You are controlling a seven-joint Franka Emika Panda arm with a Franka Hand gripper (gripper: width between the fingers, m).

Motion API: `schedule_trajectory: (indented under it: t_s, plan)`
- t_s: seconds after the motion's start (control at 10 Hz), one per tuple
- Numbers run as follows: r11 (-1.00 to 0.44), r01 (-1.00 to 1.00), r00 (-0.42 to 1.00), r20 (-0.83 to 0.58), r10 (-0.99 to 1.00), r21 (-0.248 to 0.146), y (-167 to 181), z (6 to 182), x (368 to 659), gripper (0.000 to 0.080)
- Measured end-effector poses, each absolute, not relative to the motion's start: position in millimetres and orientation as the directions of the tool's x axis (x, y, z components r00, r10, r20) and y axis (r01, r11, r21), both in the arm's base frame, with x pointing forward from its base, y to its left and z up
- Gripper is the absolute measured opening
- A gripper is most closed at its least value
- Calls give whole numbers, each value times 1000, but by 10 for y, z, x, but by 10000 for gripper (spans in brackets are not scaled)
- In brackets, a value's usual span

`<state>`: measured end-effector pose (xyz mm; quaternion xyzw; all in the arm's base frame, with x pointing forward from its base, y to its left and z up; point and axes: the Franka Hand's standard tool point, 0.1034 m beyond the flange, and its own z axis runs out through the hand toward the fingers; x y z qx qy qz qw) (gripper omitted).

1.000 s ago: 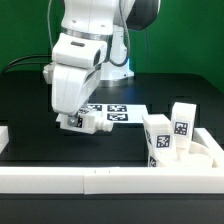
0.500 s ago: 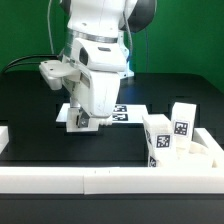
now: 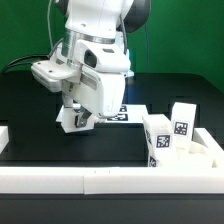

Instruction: Assemble stool

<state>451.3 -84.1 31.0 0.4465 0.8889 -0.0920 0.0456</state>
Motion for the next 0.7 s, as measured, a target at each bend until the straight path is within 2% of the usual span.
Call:
schedule_trajectory:
  t_s: [0.3, 0.6, 0.7]
  plan:
    - [819, 537, -844, -113, 525, -203, -788, 265, 4501, 321]
    - [898, 371, -928, -76, 364, -237, -822, 211, 4476, 321]
    - [896, 375, -927, -77, 368, -238, -833, 211, 4473, 418]
